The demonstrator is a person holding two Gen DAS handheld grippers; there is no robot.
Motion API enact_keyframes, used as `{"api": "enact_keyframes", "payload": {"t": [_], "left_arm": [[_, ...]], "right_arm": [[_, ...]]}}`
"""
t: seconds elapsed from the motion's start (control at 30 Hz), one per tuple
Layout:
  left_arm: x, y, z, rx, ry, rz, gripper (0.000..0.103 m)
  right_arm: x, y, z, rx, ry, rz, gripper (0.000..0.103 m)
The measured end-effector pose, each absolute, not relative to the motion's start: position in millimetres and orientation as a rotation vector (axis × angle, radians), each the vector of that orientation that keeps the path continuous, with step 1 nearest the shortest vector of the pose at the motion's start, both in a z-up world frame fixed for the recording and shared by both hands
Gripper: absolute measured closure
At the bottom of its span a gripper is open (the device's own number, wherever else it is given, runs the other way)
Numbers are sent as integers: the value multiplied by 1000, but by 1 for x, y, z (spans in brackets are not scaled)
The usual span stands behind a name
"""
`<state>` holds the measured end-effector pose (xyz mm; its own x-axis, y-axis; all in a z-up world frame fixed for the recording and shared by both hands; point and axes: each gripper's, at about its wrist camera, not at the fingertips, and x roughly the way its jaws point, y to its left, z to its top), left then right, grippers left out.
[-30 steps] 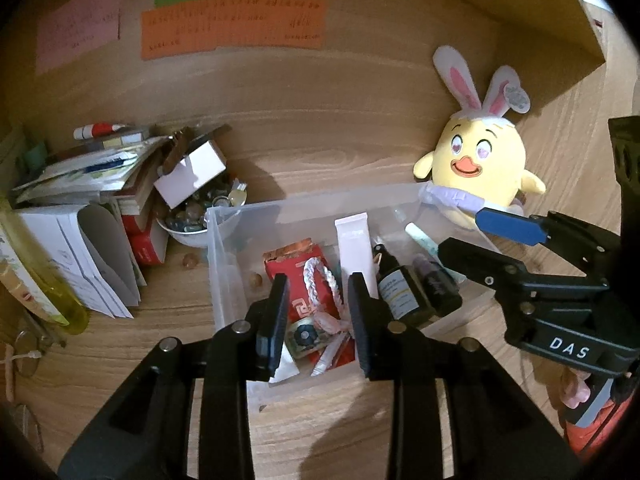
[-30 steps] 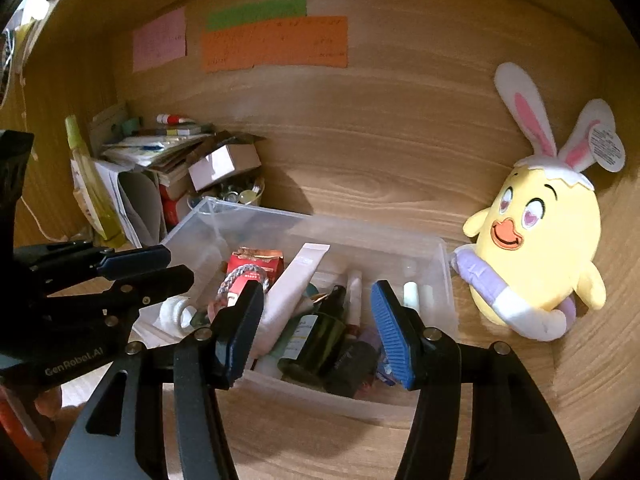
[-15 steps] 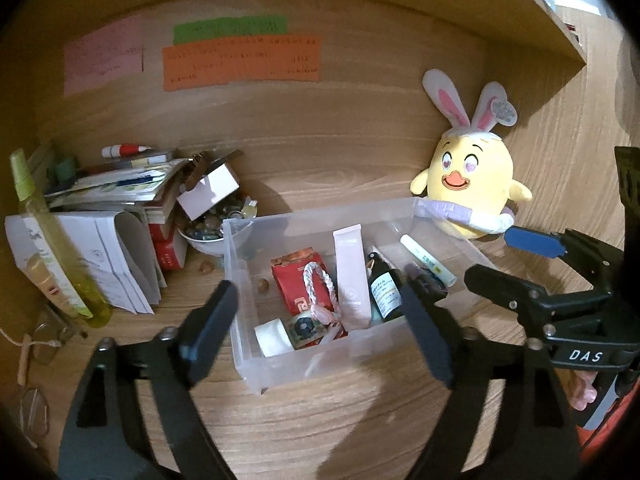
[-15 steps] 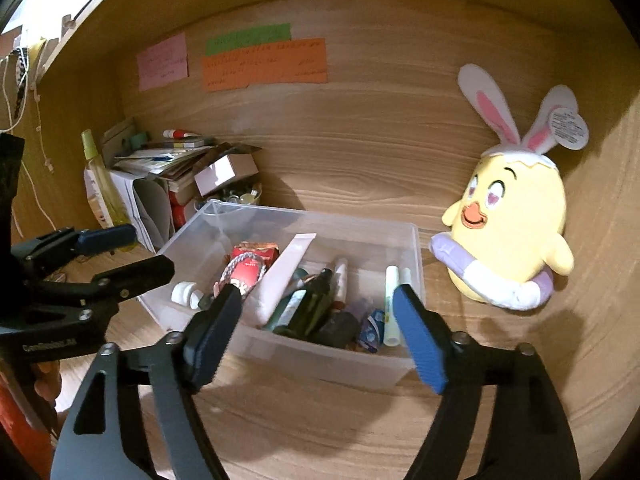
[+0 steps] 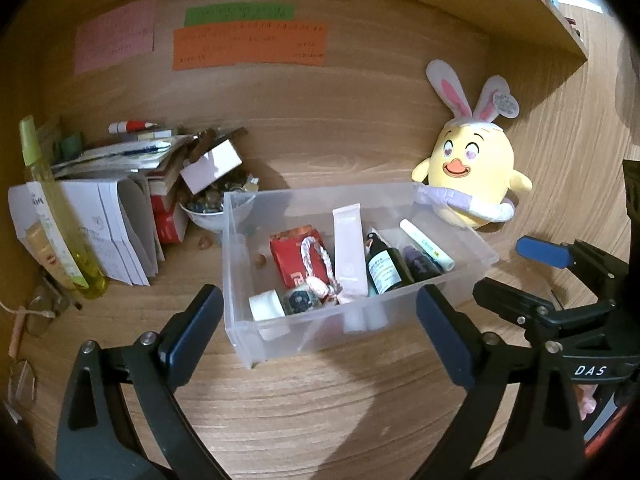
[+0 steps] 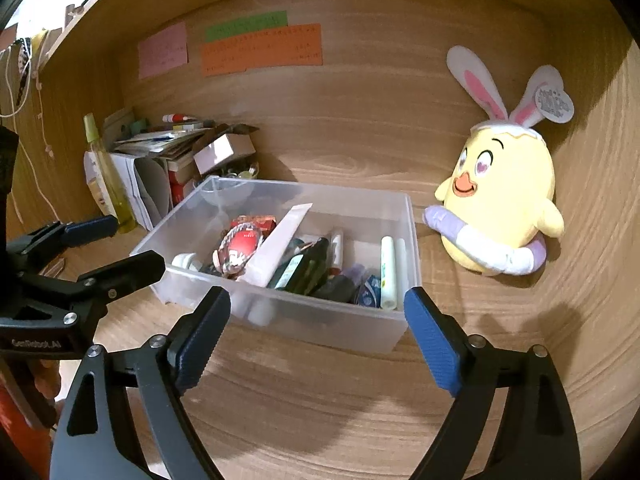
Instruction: Organize objects
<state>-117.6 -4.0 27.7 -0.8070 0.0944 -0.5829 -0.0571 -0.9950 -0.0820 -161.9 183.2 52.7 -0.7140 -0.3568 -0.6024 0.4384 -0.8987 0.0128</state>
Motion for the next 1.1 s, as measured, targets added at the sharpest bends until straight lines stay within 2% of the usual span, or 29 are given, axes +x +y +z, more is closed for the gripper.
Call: {"api": "enact_keyframes", "payload": {"t": [1.1], "left_arm": [[-118, -5, 27, -944, -100, 2910, 5]], "right_arm": [[-166, 193, 52, 878, 154, -2557, 15]]}}
